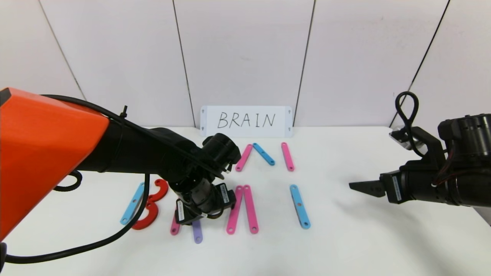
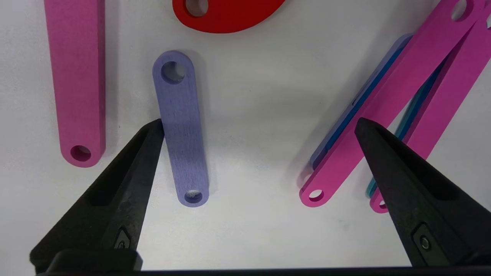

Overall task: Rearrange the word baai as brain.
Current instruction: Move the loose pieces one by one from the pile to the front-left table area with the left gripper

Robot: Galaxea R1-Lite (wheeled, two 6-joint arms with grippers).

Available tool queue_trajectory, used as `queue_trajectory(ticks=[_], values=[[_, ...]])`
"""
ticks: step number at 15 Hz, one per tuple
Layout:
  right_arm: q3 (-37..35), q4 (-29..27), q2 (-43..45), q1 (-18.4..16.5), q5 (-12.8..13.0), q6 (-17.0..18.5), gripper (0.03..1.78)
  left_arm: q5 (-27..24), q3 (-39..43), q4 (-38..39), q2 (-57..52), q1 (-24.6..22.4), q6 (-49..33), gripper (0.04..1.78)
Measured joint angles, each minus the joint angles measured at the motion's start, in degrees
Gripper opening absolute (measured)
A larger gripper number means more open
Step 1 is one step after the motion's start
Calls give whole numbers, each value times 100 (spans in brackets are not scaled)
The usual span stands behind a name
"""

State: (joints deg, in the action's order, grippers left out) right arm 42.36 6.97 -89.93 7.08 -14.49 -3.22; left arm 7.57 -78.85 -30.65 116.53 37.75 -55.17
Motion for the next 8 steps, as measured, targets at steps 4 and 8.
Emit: queue_trajectory(ticks=[4,8], values=[[0,-1,-17,0,0,0,173,-2,-6,-17,-265,-96,247,174],[0,0,-30,9,0,2,173,-38,93,-17,-510,-590,744,174]])
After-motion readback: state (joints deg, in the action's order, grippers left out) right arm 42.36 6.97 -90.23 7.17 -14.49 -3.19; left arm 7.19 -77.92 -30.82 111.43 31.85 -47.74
